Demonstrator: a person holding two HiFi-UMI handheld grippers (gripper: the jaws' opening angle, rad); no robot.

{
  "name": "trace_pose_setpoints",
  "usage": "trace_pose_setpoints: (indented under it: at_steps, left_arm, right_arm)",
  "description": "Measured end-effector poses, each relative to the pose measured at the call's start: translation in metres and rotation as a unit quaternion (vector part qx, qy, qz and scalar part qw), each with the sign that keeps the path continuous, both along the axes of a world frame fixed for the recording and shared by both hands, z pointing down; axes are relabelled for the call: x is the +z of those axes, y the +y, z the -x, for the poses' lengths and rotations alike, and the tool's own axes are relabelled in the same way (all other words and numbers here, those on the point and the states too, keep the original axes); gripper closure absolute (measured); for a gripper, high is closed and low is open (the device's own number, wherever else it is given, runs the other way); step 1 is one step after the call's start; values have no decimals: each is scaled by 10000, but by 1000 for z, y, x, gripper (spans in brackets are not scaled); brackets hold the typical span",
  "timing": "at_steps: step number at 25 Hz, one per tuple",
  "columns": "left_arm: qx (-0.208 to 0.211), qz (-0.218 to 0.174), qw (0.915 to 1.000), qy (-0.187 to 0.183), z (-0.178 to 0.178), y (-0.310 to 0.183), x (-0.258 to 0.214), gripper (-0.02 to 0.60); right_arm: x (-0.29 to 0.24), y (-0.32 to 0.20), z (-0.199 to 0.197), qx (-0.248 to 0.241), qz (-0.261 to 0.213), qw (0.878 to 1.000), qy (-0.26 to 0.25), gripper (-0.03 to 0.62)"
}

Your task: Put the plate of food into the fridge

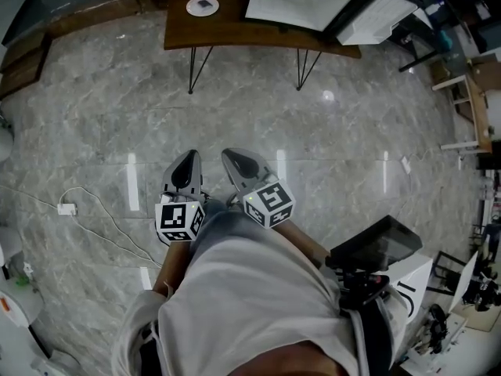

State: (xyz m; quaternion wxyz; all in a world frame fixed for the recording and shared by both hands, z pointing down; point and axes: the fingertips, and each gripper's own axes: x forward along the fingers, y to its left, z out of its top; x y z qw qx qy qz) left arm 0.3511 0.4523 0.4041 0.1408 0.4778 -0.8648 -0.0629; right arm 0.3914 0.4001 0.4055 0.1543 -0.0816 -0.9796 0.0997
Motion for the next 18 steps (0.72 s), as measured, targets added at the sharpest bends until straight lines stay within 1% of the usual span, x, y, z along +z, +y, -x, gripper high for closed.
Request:
trace_pose_setpoints:
  at_steps: [3,7,9,14,18]
  left_arm:
    - [-35,-78,9999,76,19,15,2,563]
    - [56,-205,9998,-41,37,22,-5,563]
    - [89,-294,9995,-40,42,23,-9,563]
    - [200,-435,9988,81,53,22,-11,563]
    - [285,-556,9976,308,71,15,-15,562]
  right_arm:
    - [-4,13,17,-1,-186,9998,-8,575]
    - [-6,24,37,61,-333,9994,-29,575]
    - [-7,27,44,73,-355,9993,-19,574]
    - [-13,33,61,141,-394,9991,-27,574]
    - [-13,27,81,132,-378,9992,31,574]
